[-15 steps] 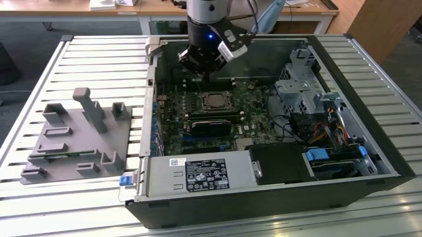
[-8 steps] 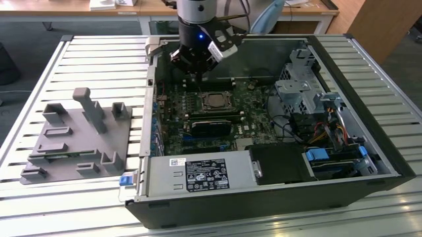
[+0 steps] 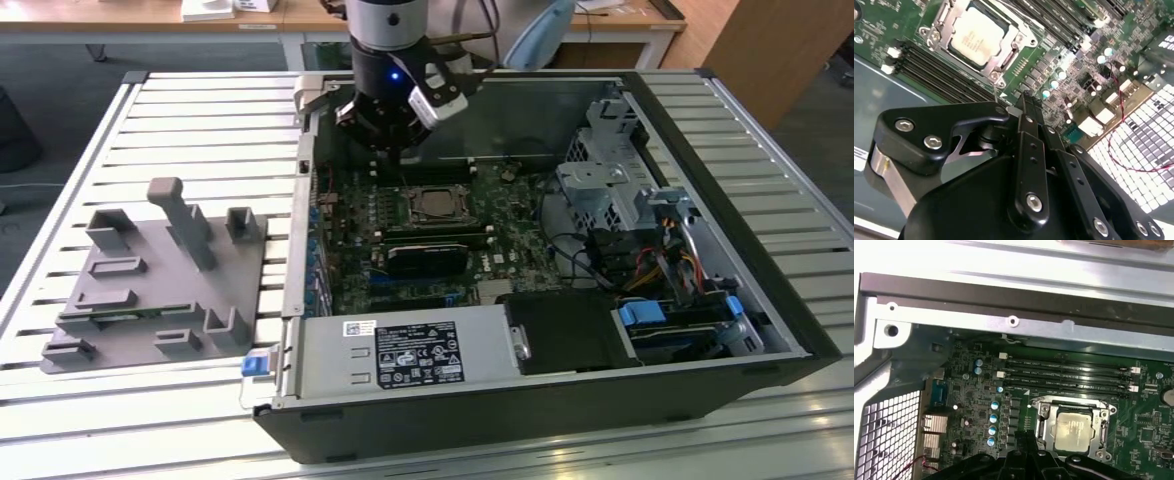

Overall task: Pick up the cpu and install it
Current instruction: 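Install the first cpu locking lever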

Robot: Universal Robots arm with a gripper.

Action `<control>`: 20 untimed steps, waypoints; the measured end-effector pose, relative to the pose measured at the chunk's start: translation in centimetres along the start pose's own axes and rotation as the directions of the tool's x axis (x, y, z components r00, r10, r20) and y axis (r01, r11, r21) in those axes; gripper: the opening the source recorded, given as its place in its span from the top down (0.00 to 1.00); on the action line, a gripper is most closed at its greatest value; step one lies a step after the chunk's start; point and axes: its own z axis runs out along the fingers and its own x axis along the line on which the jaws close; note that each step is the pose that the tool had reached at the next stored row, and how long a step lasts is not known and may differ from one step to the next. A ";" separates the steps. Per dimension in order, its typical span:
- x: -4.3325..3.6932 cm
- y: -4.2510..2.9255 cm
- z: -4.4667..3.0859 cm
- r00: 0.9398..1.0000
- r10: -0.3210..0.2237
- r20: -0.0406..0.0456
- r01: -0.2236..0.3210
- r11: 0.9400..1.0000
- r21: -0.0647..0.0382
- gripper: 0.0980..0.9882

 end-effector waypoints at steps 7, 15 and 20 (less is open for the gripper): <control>0.60 0.92 0.23 1.000 0.000 0.000 0.000 1.000 0.000 0.99; 0.59 2.28 0.74 1.000 0.000 0.000 0.000 1.000 0.000 0.99; 0.44 2.27 0.77 1.000 0.001 0.000 -0.001 1.000 0.000 0.99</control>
